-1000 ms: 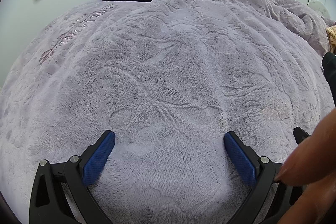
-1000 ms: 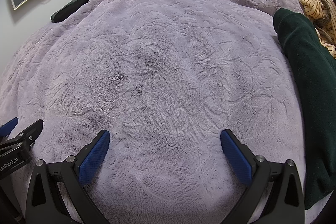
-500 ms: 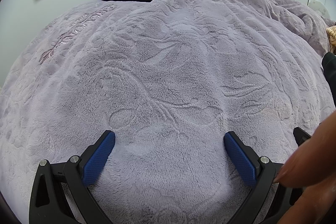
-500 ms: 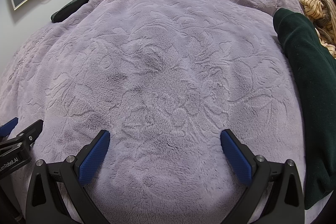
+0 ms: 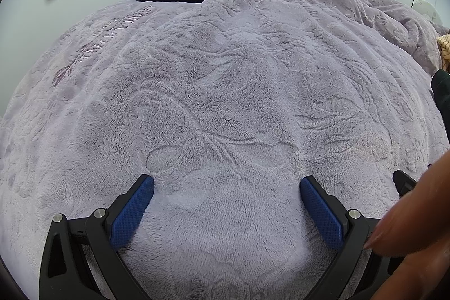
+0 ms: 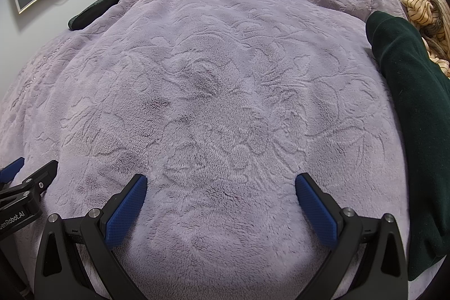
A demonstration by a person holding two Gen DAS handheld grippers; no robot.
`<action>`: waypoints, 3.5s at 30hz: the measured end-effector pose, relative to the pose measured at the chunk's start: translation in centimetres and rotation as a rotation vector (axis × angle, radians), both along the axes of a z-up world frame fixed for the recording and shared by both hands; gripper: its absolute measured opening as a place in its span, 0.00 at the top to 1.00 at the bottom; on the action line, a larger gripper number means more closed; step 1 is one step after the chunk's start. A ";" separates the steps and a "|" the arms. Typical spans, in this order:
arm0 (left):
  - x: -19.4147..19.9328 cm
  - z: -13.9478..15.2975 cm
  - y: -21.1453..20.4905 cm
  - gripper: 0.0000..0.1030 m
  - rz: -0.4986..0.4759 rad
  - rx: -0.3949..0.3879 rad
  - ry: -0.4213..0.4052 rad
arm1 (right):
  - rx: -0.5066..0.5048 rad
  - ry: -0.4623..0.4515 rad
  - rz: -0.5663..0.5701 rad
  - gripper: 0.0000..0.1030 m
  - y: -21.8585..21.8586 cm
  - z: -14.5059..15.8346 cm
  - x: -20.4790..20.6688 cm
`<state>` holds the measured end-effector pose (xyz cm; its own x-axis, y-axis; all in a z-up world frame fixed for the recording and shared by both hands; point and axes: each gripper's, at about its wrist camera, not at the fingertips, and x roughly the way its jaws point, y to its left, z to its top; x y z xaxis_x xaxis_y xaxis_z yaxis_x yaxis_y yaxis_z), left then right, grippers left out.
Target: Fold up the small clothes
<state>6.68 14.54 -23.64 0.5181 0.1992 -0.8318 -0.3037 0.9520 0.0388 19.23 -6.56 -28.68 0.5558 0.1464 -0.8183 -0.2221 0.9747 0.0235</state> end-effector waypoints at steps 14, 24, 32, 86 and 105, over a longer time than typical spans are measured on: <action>0.0 0.0 0.0 0.00 0.000 0.000 0.000 | 0.000 0.000 0.000 0.00 0.0 0.0 0.0; 0.0 0.0 0.1 0.00 0.001 -0.008 0.001 | 0.000 0.000 0.000 0.00 0.0 0.0 0.0; 0.0 -0.1 -0.1 0.00 0.001 -0.006 -0.001 | 0.001 0.000 0.000 0.00 0.0 0.0 0.0; 0.0 -0.3 -1.0 0.00 0.003 -0.017 -0.001 | 0.000 0.000 0.000 0.00 0.0 0.0 0.0; 0.0 -0.3 -0.9 0.00 0.004 -0.017 -0.001 | 0.000 0.000 0.000 0.00 0.0 0.0 0.0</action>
